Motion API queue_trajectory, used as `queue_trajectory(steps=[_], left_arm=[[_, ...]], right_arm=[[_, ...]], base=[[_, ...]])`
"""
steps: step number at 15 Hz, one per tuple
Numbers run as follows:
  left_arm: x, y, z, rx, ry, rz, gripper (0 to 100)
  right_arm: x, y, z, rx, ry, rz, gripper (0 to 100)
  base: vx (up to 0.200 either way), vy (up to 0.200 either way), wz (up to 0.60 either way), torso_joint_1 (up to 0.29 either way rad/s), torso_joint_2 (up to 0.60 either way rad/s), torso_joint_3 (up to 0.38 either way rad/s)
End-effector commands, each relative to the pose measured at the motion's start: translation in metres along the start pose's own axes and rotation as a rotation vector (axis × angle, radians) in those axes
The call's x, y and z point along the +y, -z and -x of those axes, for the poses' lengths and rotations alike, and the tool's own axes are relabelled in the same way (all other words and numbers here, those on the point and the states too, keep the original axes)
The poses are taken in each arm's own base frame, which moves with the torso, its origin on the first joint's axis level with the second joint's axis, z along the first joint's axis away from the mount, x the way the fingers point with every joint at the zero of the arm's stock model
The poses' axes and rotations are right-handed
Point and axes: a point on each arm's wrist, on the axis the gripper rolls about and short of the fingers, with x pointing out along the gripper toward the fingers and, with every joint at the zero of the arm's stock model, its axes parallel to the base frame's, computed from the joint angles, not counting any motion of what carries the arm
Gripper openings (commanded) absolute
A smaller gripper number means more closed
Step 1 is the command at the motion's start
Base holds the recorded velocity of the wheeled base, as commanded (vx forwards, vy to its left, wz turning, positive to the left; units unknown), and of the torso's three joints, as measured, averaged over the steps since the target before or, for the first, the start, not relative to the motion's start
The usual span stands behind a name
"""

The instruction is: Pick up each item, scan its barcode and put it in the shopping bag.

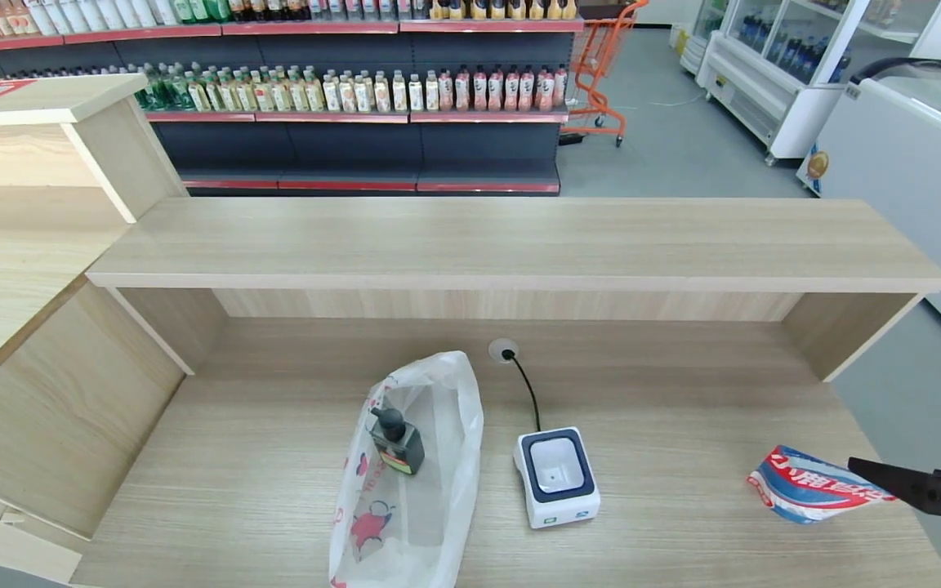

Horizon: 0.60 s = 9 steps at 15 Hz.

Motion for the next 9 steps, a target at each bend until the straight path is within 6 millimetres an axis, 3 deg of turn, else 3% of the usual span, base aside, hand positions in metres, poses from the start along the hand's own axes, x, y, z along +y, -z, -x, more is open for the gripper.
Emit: queue_trajectory(steps=[1,8,9], left_arm=[[0.0,-0.0001,0.0,-0.001,-0.001,0.0,100],[-0.0001,-0.0001,0.0,-0.001,0.0,-0.002,100],[0.0,-0.0001,0.0,-0.001,-0.001,-0.002,100]], right_arm=[[0.0,0.0003,-0.0007,0.004,0.0,0.0,100],[-0.0008,-0.0069,-0.0038,-0.002,0.0,0.0,100],[-0.001,-0.009,-0.0044,-0.005,0.001,0.0,100]], base=[[-0.2,0.0,0.0,0.012,0.0,0.007],[-0.2,0.0,0.0,0.004,0.0,0.003],[0.0,0.0,0.0,0.0,0.0,0.0]])
